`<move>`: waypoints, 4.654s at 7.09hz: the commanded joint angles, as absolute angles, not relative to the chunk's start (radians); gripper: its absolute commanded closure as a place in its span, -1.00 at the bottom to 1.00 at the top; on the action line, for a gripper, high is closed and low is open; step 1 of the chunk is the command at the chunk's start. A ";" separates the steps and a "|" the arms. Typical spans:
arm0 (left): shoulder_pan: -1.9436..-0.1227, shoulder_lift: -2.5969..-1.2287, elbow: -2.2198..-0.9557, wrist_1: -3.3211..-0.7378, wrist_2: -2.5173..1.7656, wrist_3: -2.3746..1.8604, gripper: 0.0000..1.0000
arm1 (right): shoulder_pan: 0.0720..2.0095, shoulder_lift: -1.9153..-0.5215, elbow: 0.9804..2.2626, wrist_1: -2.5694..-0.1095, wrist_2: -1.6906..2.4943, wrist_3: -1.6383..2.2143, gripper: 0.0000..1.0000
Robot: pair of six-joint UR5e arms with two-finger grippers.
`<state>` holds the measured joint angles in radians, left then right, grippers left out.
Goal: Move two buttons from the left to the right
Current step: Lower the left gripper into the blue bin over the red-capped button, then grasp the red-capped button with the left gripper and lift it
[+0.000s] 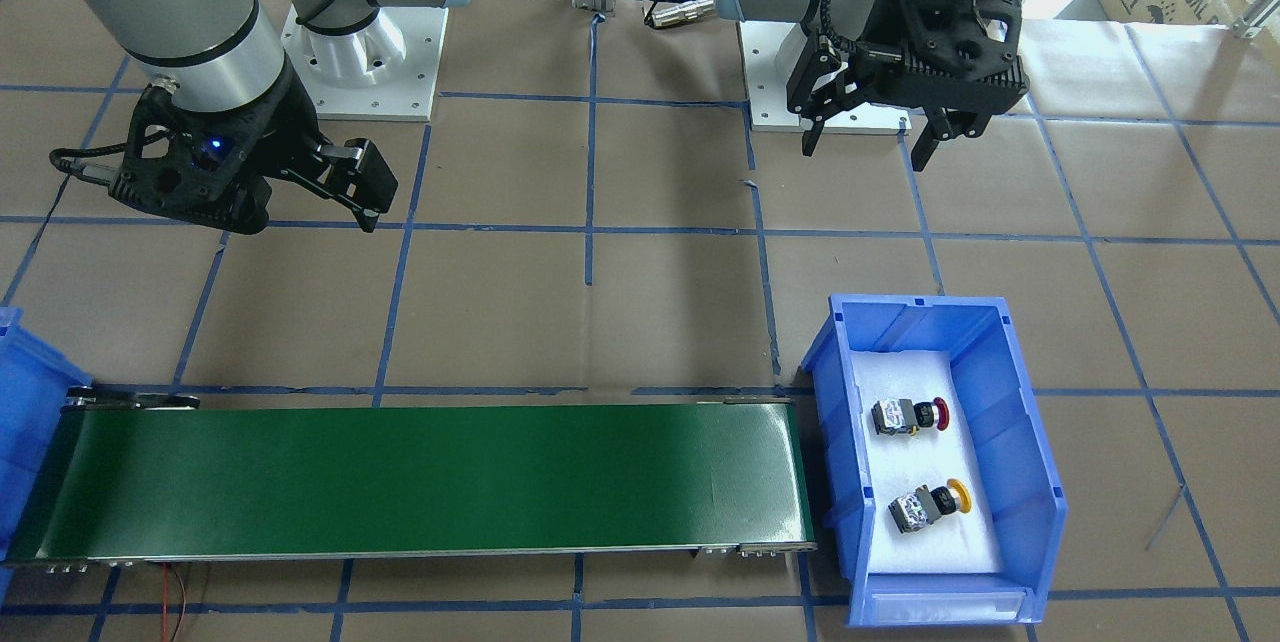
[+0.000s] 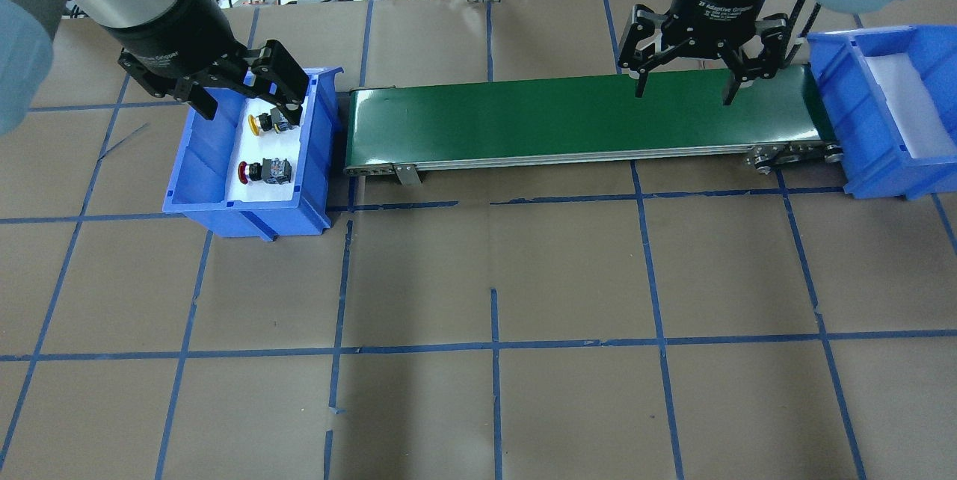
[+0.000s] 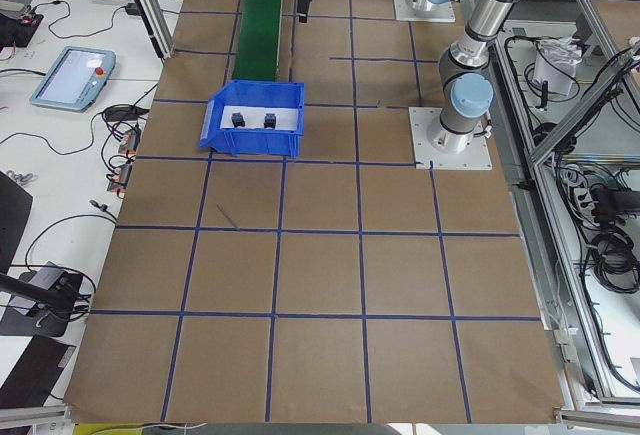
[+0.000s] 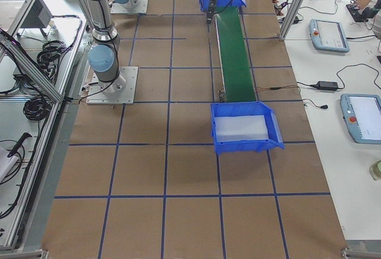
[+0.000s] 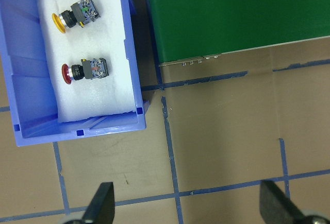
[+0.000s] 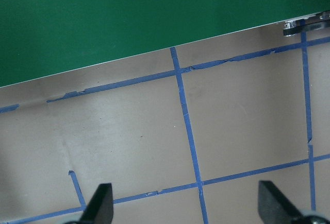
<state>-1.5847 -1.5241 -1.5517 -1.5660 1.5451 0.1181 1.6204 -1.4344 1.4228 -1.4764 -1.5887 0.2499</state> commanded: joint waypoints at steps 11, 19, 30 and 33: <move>-1.534 -1.782 -1.583 -1.351 1.619 0.712 -0.99 | 1.618 -1.430 1.420 -1.483 -1.592 0.242 -0.99; -1.414 -2.042 -1.588 -1.209 1.624 1.499 -0.99 | 1.612 -1.424 1.411 -1.485 -1.594 0.222 -0.99; -1.414 -2.083 -1.577 -1.187 1.625 1.496 0.64 | 1.614 -1.424 1.410 -1.486 -1.594 0.227 -1.00; -1.419 -2.008 -1.441 -1.274 1.600 1.252 0.64 | 1.612 -1.425 1.410 -1.486 -1.594 0.227 -0.99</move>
